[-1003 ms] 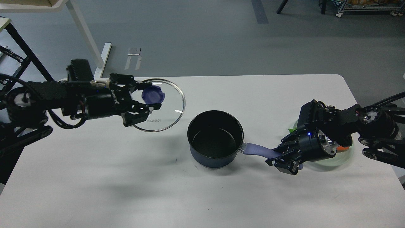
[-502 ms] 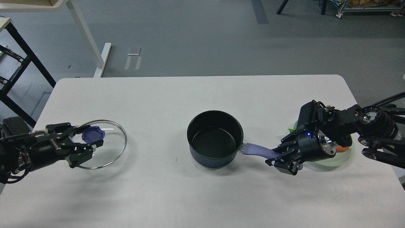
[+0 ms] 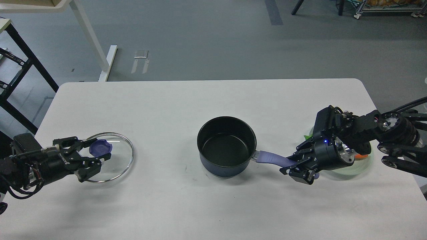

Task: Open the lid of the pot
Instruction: 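Lower the glass lid onto the table beside the pot and release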

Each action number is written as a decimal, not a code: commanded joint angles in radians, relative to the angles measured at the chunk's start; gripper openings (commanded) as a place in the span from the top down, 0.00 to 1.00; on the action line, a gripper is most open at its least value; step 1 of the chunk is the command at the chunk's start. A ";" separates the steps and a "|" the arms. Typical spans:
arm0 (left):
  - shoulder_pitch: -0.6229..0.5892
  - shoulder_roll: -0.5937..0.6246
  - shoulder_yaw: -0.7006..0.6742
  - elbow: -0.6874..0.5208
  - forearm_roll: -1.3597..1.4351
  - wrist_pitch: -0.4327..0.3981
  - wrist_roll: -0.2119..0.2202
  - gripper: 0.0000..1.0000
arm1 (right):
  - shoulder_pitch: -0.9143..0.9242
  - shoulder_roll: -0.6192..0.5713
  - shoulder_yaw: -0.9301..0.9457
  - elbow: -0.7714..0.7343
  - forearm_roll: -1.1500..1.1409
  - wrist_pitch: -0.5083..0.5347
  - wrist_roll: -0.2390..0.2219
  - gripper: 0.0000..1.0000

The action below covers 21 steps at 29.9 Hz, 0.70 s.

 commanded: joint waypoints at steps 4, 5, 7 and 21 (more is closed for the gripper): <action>0.014 -0.001 -0.001 0.003 0.000 0.001 0.000 0.29 | 0.000 0.000 0.000 0.000 0.000 0.000 0.000 0.68; 0.014 0.000 -0.001 0.003 0.000 0.001 0.000 0.23 | 0.000 0.002 0.000 0.000 0.000 0.000 0.000 0.68; 0.016 -0.001 -0.001 0.006 -0.001 0.001 0.000 0.20 | 0.000 0.002 0.000 0.000 0.000 0.000 0.000 0.68; -0.025 0.101 -0.021 -0.169 -0.188 -0.075 0.000 0.01 | 0.000 0.000 0.000 0.000 0.000 0.000 0.000 0.68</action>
